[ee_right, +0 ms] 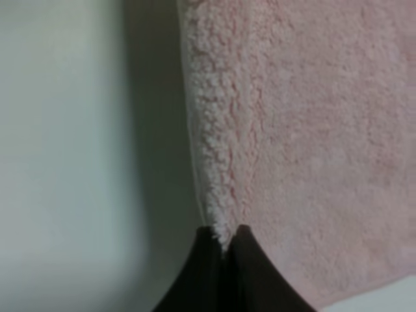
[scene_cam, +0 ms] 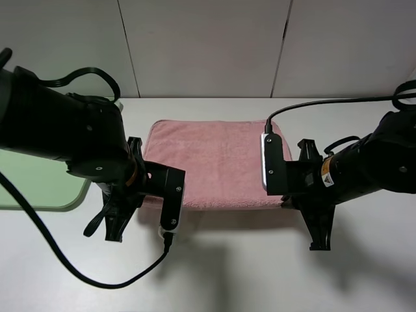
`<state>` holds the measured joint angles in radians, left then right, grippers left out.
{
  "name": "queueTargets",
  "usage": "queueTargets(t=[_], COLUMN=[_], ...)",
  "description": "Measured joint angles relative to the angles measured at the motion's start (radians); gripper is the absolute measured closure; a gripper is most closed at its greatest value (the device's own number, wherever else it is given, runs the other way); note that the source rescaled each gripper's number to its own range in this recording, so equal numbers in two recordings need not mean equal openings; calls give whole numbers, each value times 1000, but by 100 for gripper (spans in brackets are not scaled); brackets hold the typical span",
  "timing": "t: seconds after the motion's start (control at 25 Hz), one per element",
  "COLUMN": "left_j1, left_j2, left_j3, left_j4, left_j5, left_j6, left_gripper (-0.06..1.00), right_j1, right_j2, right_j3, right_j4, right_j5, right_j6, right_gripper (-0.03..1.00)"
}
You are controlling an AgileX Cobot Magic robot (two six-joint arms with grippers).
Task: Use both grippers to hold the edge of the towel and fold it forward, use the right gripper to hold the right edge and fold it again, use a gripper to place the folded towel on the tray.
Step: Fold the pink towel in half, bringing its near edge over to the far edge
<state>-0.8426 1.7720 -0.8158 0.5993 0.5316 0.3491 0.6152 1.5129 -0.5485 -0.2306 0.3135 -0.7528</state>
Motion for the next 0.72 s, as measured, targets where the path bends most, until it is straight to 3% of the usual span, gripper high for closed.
queueTargets(t=[0.72], left_j1=[-3], left_j2=[-207], left_j3=[-2], left_j4=[-154], left_j5=[98], left_j6=[-1], left_gripper=[94], right_j1=[9], right_j2=[-301], right_j3=[-4], right_j4=[125], right_j5=[217], right_j6=[5], right_gripper=[97])
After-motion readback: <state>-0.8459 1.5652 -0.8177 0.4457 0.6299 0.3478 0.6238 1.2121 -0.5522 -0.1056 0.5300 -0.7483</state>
